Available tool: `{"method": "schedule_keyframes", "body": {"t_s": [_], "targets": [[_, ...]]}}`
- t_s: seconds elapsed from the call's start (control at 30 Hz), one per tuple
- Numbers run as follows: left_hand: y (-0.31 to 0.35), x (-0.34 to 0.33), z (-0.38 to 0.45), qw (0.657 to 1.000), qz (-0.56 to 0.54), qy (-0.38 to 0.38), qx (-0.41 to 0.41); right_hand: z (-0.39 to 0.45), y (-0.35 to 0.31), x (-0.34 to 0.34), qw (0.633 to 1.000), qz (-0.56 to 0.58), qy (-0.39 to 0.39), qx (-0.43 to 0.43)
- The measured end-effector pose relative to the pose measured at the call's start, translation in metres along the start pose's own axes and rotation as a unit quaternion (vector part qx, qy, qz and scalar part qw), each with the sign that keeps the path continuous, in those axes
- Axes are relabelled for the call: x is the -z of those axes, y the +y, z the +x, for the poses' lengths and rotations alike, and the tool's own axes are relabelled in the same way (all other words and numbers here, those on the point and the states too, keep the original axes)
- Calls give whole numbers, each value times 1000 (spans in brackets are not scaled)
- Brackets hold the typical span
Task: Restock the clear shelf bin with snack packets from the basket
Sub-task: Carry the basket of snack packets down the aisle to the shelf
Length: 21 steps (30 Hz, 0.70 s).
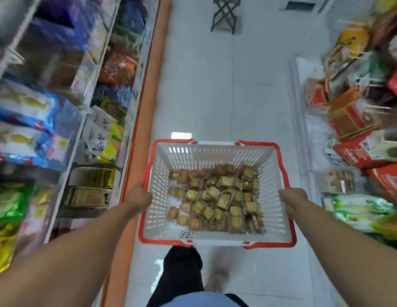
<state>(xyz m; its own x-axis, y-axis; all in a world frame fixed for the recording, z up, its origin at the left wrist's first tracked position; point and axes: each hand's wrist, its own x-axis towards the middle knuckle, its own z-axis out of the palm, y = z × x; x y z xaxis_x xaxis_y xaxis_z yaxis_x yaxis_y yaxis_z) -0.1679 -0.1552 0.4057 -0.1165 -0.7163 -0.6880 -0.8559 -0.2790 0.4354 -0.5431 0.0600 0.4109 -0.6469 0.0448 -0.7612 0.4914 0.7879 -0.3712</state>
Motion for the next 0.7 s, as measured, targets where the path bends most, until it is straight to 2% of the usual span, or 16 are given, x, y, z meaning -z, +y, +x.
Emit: {"method": "schedule_keyframes", "body": {"t_s": [0.17,0.4,0.7], "targets": [[101,61,43,999,24,-21,-19,-9,-114,6,999,13,14,29],[234,124,157,995,77,30,-62,32,-262,-17,998,34,26,46],[414,178,297,990,136,28,-30,122,-482,-60,993,21,-2,117]]}}
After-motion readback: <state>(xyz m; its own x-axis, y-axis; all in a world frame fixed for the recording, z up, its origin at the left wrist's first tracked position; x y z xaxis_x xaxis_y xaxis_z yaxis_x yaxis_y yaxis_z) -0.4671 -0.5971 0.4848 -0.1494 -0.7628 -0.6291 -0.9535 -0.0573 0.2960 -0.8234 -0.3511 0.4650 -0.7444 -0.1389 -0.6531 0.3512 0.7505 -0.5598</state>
